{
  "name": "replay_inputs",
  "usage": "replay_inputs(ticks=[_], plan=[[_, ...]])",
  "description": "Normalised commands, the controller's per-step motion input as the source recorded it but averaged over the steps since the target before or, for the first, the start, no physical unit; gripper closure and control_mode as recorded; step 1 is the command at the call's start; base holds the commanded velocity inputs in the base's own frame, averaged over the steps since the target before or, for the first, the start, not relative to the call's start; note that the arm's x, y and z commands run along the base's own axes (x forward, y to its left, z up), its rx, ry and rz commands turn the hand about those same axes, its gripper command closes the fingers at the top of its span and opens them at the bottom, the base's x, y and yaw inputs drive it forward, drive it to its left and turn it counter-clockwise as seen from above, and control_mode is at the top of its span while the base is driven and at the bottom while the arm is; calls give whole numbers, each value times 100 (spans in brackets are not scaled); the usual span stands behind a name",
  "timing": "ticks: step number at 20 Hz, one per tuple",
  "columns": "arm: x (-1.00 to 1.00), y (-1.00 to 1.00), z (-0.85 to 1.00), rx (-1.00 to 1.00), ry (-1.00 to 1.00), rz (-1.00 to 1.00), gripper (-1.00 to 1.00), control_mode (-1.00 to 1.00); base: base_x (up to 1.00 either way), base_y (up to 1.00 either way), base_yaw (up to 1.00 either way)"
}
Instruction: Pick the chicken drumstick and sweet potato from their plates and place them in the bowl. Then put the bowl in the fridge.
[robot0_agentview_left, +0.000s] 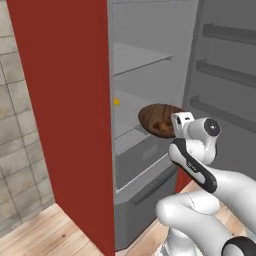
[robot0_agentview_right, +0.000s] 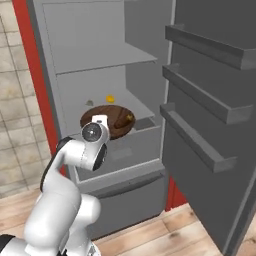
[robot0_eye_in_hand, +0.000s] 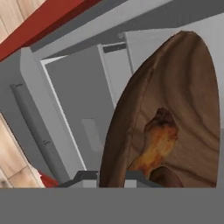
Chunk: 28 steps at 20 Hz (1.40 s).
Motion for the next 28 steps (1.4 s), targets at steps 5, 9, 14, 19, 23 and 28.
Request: replay_inputs(ticks=[5, 9, 14, 19, 23, 28], plan=[[0, 0, 0, 0, 0, 0, 100, 100, 25, -26, 35], [0, 0, 0, 0, 0, 0, 100, 100, 21, -46, 22], [0, 0, 0, 0, 0, 0, 100, 100, 18, -41, 17], [0, 0, 0, 0, 0, 0, 100, 100, 9, -19, 33], [0, 0, 0, 0, 0, 0, 100, 100, 11, -41, 38], [0, 0, 0, 0, 0, 0, 100, 100, 7, -48, 32]])
